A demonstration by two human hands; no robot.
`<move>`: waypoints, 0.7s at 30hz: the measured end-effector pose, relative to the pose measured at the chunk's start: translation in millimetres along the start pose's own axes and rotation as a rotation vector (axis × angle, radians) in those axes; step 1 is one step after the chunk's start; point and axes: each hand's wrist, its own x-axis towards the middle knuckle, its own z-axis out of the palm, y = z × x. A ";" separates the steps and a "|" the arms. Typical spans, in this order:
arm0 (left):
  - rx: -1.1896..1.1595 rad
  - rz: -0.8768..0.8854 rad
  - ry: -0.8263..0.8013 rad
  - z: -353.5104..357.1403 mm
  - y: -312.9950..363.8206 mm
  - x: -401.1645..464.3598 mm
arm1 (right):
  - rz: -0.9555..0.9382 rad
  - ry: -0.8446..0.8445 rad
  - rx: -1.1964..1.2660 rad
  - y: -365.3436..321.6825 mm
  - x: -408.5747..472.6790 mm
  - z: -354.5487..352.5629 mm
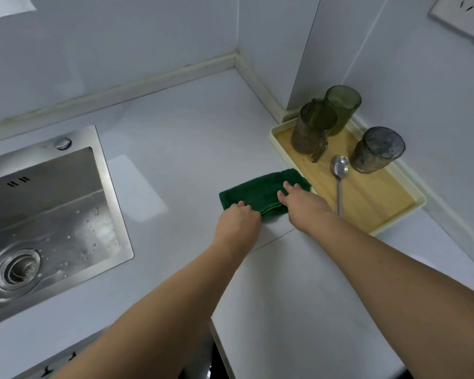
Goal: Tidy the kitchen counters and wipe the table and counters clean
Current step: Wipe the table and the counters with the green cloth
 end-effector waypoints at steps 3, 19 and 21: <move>-0.004 0.055 -0.055 3.8 18.8 -21.3 | 0.004 -0.062 -0.005 2.9 -23.9 4.4; -0.055 0.073 -0.114 26.8 -50.1 -123.9 | -0.066 -0.032 -0.020 -106.8 -79.4 15.7; -0.056 0.026 -0.149 37.2 -64.5 -146.9 | -0.107 -0.020 -0.019 -131.8 -86.3 19.2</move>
